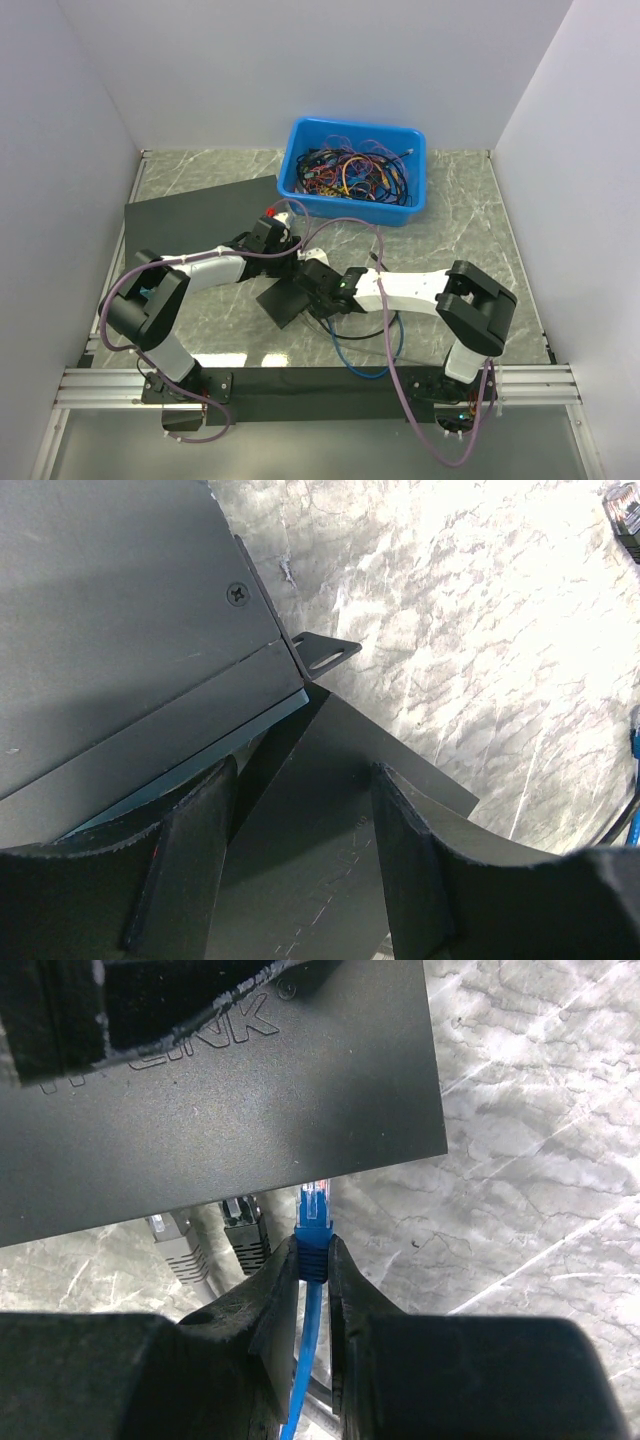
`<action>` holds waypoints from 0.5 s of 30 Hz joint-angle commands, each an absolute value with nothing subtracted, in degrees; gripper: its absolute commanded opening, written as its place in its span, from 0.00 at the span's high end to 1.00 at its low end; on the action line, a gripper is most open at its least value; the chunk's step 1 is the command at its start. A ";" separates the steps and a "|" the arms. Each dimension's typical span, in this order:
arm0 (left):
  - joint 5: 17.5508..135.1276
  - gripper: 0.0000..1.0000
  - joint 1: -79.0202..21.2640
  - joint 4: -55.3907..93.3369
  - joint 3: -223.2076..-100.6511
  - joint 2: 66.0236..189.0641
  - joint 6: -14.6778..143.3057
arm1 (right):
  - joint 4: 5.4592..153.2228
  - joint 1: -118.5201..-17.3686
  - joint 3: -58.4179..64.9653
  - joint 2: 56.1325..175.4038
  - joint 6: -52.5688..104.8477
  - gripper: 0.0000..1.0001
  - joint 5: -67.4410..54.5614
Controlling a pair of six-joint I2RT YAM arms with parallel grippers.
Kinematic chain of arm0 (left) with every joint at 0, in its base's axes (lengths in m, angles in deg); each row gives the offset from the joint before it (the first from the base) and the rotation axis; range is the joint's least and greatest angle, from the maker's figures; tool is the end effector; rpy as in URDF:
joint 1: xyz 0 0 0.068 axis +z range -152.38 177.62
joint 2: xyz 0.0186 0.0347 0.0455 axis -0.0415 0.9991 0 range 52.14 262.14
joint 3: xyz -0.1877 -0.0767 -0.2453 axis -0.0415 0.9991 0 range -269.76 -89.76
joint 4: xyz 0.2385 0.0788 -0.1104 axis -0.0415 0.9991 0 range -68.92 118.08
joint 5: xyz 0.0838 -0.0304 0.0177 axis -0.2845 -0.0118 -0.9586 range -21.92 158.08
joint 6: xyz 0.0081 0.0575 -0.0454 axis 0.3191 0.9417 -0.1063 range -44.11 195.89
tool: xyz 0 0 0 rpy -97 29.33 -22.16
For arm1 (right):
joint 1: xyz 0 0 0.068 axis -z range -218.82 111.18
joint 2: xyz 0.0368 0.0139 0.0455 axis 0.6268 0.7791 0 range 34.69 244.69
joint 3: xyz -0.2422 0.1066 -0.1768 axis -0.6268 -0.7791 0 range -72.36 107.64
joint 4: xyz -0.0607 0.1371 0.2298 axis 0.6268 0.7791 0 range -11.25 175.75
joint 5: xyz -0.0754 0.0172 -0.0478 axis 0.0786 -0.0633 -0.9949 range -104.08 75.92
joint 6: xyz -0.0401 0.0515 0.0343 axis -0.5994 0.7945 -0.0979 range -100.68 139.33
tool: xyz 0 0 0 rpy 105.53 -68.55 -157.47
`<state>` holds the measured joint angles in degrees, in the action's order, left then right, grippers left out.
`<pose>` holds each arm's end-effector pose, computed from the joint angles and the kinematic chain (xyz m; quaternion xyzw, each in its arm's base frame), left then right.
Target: Insert the plug into the switch port
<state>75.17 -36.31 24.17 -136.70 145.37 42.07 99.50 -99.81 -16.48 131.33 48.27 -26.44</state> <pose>0.2842 -0.2003 0.1756 0.0224 0.9360 -0.2413 0.2553 0.1837 0.3042 0.1807 -0.2405 0.9335 0.0990 0.2468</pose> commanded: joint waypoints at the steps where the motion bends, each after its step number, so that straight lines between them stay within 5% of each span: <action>1: 75.46 0.39 -36.57 27.05 -134.76 146.09 43.02 | 94.92 -99.99 -13.82 131.72 47.98 1.00 -27.35; 15: 76.51 0.40 -36.57 26.26 -134.59 147.06 43.55 | 85.17 -99.90 -20.94 127.15 44.55 1.00 -28.58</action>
